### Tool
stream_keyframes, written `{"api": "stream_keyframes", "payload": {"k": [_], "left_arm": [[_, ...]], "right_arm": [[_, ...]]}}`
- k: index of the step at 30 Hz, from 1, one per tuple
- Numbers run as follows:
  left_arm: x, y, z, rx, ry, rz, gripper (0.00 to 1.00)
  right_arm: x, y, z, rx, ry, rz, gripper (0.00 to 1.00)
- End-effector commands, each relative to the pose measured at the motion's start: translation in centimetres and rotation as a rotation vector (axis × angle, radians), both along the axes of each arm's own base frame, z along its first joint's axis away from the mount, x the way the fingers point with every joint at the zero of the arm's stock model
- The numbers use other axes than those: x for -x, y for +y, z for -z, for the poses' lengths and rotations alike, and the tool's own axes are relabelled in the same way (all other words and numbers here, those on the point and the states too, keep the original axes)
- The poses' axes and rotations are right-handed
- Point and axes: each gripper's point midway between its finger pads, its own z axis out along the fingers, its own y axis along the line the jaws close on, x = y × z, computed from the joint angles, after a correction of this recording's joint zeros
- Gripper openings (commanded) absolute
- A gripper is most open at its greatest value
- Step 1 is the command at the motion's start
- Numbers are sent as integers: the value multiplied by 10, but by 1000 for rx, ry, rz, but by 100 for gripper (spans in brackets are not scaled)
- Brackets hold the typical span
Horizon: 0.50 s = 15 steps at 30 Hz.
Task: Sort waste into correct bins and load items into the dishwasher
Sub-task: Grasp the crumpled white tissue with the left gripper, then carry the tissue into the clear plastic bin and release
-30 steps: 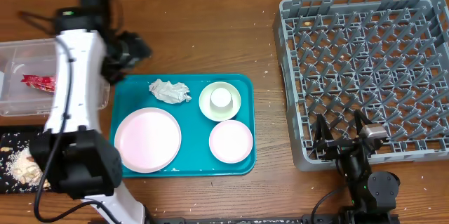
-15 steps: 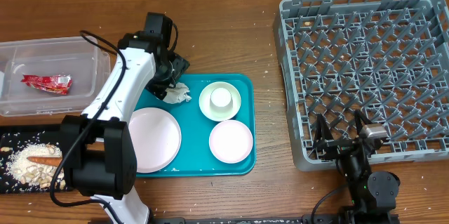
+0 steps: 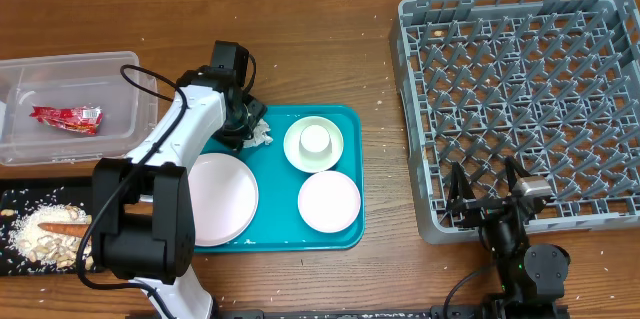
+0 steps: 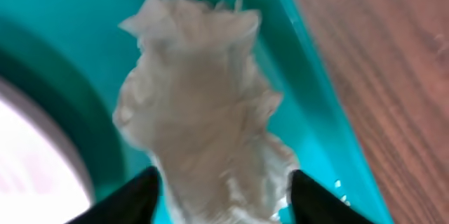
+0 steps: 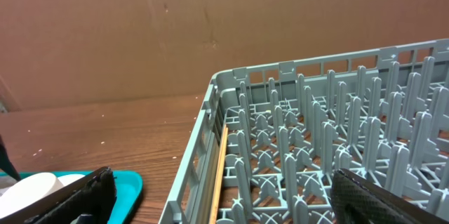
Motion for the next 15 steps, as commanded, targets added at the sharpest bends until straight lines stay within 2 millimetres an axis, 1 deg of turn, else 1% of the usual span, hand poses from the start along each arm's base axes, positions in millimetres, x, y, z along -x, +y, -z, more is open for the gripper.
{"api": "stream_keyframes", "payload": {"k": [1,4,10,11,12,14,15], "left_arm": [[-3,8,-1,-46,-24,-17,48],[-3,8,0,-44,-23,-16,48],[6,7,7,-36,4,-12,48],[8,7,9,-37,11,-12,45],[10,7,10,-37,17,-12,39],[13,5,12,-27,26,-3,24],[13,5,12,-29,27,6,14]], "right_arm": [[0,-2,2,4,-4,13,100],[0,-2,2,4,-4,13,100],[0,-2,2,4,-4,13,100],[0,-2,2,4,-4,13,100],[0,-2,2,4,-4,13,100],[0,-2,2,4,-4,13,100],[0,-2,2,4,-4,13,100]]}}
